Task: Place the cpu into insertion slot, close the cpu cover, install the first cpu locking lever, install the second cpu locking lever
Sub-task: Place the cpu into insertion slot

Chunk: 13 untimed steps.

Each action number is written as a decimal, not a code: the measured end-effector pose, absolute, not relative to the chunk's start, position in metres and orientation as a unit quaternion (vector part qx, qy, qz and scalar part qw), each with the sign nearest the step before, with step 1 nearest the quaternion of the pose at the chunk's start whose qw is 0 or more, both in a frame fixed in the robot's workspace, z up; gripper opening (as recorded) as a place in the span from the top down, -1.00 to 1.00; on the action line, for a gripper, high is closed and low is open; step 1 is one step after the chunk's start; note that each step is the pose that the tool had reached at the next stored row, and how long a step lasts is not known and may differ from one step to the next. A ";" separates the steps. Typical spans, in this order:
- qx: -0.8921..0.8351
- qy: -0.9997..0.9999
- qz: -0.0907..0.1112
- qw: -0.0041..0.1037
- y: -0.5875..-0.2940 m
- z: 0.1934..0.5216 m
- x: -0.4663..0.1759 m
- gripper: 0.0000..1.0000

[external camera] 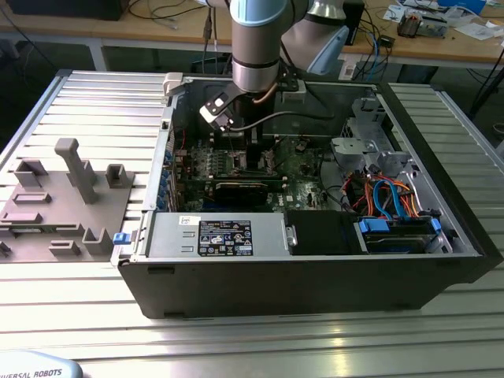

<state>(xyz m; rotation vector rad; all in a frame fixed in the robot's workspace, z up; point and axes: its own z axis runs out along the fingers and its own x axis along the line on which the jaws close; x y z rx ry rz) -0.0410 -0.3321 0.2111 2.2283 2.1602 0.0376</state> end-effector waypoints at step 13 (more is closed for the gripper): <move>0.713 0.700 0.002 0.029 -0.332 0.216 -0.041 0.79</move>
